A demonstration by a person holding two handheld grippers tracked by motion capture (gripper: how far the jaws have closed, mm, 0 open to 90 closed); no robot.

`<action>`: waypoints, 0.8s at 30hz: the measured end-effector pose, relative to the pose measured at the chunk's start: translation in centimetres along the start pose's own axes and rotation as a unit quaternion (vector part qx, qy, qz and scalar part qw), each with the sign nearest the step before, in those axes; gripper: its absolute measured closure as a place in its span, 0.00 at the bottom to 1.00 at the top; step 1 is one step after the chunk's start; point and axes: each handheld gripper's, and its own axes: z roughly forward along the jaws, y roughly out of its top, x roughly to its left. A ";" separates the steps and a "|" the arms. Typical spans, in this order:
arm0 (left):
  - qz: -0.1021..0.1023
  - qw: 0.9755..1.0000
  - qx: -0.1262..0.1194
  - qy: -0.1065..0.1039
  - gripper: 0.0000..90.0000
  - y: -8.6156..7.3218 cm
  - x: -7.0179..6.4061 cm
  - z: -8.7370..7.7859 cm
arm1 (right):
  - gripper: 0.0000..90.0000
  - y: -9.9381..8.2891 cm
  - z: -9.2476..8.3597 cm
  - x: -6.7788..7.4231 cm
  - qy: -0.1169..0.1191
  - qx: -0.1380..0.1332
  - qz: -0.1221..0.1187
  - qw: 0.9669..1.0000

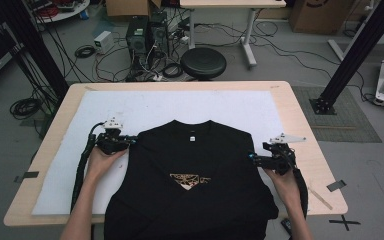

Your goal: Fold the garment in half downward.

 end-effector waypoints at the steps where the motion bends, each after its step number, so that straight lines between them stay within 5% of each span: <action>1: 0.000 1.000 0.000 0.000 0.93 0.0 0.0 0.0 | 0.33 0.0 0.0 0.0 0.000 0.000 0.000 1.000; 11: -0.001 1.000 0.001 -0.001 0.93 0.0 0.1 0.0 | 0.39 3.2 2.9 -2.4 -0.011 0.040 -0.010 0.999; 24: -0.007 1.000 -0.002 -0.001 0.93 0.0 0.0 0.0 | 0.43 5.1 4.8 -2.5 0.007 0.078 -0.026 0.997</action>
